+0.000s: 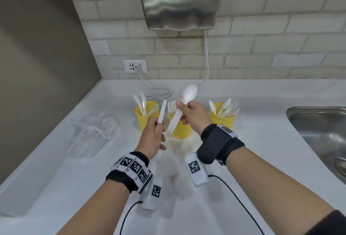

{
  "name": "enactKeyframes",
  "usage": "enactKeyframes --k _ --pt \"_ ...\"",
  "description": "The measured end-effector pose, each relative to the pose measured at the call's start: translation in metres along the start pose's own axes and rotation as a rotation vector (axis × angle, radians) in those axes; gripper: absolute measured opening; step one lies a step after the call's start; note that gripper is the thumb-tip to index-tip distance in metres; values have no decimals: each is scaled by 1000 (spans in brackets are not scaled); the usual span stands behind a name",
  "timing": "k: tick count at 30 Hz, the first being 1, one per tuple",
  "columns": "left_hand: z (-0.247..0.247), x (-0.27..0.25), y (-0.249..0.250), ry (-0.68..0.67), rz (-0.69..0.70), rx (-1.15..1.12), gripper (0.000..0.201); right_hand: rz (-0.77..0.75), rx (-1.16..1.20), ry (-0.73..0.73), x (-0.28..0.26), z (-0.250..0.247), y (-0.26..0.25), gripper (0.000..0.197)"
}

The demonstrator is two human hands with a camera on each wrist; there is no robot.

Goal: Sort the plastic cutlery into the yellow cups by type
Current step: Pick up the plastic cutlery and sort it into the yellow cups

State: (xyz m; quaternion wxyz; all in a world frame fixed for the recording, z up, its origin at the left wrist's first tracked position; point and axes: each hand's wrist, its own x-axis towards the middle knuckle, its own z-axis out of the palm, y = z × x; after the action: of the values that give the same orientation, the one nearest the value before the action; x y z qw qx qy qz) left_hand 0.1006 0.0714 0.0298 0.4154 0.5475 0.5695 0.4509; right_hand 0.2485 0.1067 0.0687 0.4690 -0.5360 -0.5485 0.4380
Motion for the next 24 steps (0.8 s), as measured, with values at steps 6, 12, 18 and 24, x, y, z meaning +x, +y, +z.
enactKeyframes --k 6,12,18,24 --pt "-7 -2 5 8 60 -11 23 -62 40 81 -3 -21 1 32" --pt "0 0 15 70 75 -22 46 -15 -151 -130 -17 -28 9 15" --pt "28 12 29 -48 121 -32 53 -9 -295 -385 -35 -41 25 15" --pt "73 36 45 -152 129 -96 44 -77 -659 -193 -18 -64 39 29"
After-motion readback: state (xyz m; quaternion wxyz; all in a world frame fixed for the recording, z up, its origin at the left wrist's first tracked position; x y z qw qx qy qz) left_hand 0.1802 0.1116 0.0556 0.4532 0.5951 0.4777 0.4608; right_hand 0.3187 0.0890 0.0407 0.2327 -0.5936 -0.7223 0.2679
